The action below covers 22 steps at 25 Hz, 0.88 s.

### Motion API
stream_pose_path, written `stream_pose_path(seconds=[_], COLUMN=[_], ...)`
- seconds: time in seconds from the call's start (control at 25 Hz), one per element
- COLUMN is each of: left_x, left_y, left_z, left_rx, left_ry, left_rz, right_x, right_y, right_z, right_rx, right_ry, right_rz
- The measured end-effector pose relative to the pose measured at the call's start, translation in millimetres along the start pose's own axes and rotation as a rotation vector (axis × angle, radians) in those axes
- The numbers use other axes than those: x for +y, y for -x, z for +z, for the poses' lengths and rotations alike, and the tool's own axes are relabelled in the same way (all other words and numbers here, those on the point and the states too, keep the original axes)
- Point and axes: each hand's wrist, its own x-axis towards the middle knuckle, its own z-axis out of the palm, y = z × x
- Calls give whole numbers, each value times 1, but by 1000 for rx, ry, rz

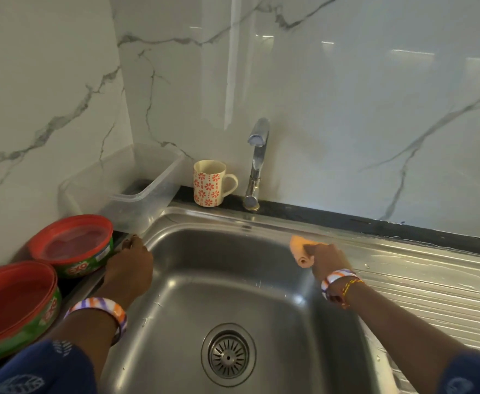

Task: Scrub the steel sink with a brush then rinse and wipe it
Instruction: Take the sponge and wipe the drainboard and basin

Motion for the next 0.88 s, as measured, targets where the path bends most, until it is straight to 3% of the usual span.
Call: stream_pose_path(seconds=[0.12,0.28,0.52,0.6,0.72,0.8,0.88], left_x=[19,75,175,212,269,301,314], left_y=[7,22,58,76,105,120,127], left_z=[-15,-49,-114,-128,-139,-140,-139], left_rx=[-72,-32,-12,-90,-265,-344,-349], left_ry=[157,334,441,427,426,380,371], left_rz=[-20,141,363,455,574,591,573], right_x=[11,54,191,247,318,355,373], right_y=[17,47,76,84,102,118,125], right_z=[-17,-53,-95,-102,-109,-104,-92], right_rx=[-43,42,150,312,458,345,178], right_ry=[-349,-767,-1258,-1194,-730,-394,-216], right_rz=[61,281,664,730,773,759,698])
